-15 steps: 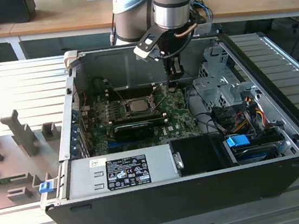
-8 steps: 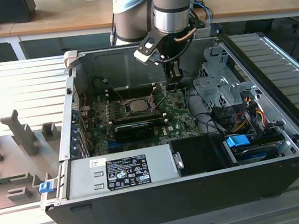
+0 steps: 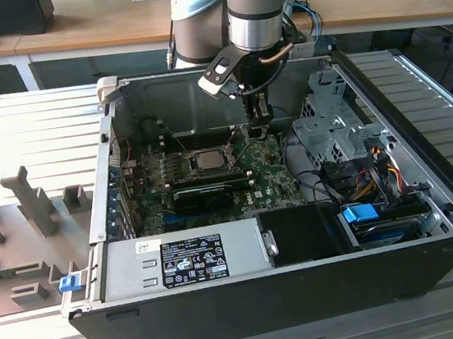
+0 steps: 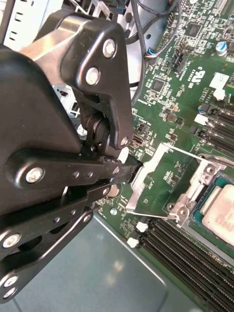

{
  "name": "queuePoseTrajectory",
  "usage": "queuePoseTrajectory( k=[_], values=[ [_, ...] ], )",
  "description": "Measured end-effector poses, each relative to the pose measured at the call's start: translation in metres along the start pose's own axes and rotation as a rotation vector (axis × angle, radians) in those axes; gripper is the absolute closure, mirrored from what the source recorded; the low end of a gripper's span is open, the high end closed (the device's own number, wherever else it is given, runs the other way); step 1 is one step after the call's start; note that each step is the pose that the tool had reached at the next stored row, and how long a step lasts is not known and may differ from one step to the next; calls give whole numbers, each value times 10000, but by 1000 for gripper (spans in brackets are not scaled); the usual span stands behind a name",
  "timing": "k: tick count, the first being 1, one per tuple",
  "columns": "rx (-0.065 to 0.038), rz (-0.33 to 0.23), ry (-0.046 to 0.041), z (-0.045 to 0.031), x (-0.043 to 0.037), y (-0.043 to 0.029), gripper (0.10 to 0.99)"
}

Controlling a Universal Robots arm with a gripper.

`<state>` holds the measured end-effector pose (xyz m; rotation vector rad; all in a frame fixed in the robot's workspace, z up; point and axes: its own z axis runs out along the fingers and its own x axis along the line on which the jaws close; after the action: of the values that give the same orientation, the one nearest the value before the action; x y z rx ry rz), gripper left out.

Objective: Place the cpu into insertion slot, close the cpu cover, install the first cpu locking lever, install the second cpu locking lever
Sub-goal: 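Close the cpu cover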

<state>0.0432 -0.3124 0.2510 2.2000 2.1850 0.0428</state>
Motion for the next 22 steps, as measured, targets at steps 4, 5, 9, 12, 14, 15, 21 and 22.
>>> queuePoseTrajectory(
  k=[4, 5, 9, 12, 14, 15, 21, 22],
  values=[
    [0, -1, 1, -2, -1, -56, 980],
    [0, -1, 1, -4, -1, -81, 980],
    [0, 0, 1, -6, -1, -141, 980],
    [0, -1, 1, -7, -1, -162, 980],
    [0, 0, 1, -8, -1, -171, 980],
    [-1, 0, 2, -8, -1, -174, 980],
    [0, -1, 1, -9, -1, -191, 980],
    [0, 0, 0, -9, -2, -195, 980]
  ],
)
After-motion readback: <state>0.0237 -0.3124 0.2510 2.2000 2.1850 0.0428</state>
